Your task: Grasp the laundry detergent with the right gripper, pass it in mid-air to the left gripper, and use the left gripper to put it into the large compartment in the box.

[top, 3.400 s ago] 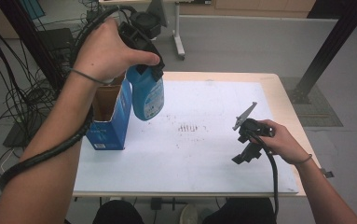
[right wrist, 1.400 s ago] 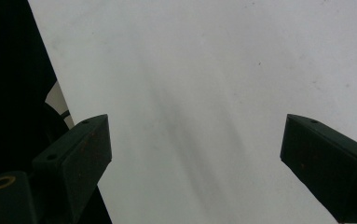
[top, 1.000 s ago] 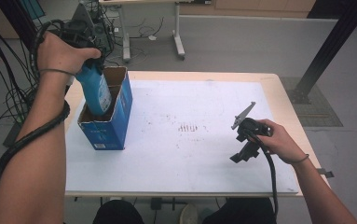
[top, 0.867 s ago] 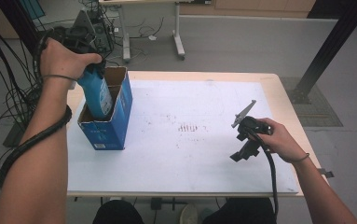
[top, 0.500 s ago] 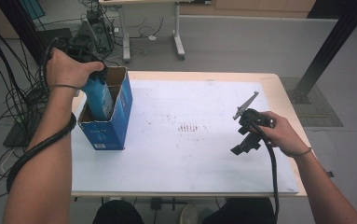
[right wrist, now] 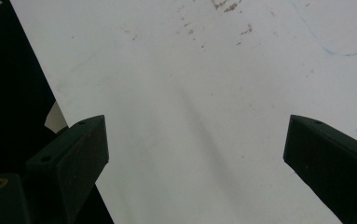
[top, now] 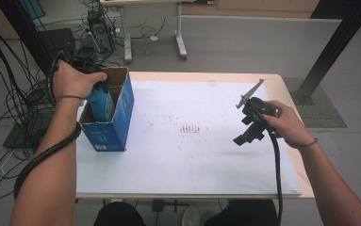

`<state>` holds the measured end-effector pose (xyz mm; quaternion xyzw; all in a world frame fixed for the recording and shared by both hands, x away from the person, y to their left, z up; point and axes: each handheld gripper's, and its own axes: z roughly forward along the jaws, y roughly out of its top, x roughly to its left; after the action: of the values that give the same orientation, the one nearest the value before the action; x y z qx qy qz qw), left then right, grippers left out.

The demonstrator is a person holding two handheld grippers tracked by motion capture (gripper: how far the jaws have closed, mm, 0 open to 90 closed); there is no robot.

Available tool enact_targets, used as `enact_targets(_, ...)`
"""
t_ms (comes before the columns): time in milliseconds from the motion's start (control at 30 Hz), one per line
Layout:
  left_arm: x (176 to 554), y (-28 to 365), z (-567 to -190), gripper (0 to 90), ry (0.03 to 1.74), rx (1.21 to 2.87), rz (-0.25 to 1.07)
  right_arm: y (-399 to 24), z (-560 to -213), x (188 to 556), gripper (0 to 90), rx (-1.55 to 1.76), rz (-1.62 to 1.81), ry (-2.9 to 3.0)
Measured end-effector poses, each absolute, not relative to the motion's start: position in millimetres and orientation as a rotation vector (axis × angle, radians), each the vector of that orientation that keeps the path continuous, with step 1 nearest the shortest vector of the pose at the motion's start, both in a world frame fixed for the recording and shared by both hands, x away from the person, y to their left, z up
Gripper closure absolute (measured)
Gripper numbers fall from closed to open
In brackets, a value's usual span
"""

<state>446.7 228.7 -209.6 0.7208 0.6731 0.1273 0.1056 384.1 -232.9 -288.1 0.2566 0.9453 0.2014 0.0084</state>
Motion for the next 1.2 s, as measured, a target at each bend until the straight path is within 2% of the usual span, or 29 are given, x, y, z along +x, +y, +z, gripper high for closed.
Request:
enact_targets(633, 448, 224, -245, 37.7, 1.989, 2.146, 0.342, -226, -227, 400, 6.0, 0.834, 0.601, 2.883)
enact_targets(1200, 447, 227, -270, 37.7, 2.014, 2.155, 0.321, -226, -194, 416, 6.3, 0.877, 0.648, 2.867)
